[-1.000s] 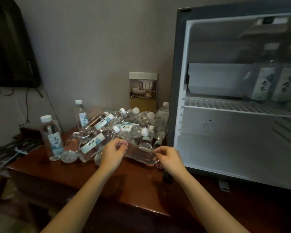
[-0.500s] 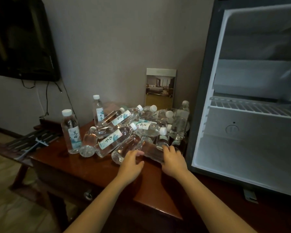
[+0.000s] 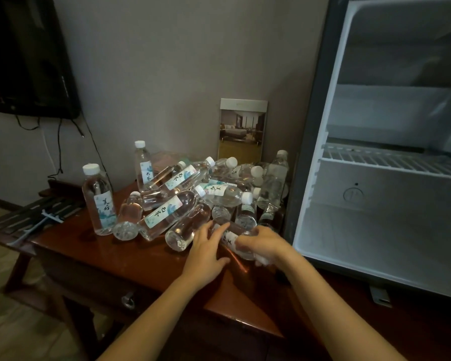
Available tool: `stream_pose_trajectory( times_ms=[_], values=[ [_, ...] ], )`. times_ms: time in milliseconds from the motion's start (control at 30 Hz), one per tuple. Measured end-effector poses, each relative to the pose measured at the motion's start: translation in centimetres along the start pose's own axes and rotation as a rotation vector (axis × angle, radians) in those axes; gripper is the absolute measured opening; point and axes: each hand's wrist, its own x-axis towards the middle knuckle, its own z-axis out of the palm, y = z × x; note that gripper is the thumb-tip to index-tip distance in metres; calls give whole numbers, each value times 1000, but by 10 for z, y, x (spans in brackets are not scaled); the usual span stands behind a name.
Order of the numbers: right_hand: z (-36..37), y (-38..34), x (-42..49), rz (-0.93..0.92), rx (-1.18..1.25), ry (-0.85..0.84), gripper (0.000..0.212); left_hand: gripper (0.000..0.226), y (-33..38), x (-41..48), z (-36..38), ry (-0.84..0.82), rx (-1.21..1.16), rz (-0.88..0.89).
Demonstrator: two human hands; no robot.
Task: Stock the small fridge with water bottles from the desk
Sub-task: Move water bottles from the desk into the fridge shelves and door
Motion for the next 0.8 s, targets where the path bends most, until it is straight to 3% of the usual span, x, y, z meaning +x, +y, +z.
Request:
stream_pose_trajectory(
  times_ms=[100, 200, 367, 467, 533, 667, 800],
  values=[
    [-23, -8, -18, -34, -69, -107, 41, 78, 7, 4, -3, 4, -19, 37],
    [-42, -9, -36, -87, -130, -102, 37, 70, 14, 7, -3, -36, -76, 94],
    [-70, 3, -57, -154, 88, 70, 28, 62, 50, -7, -3, -102, -154, 88],
    [-81, 17, -68, -196, 261, 216, 38, 55, 82, -12, 2, -104, -222, 44],
    [-84, 26, -75, -231, 271, 225, 47, 50, 107, -13, 5, -90, -280, 32],
    [-94, 42, -85, -291, 381, 328, 60, 67, 156, -12, 12, -129, -429, 79],
    [-130, 49, -104, -314, 508, 469, 50, 47, 189, -10, 16, -231, -617, 193]
  ],
)
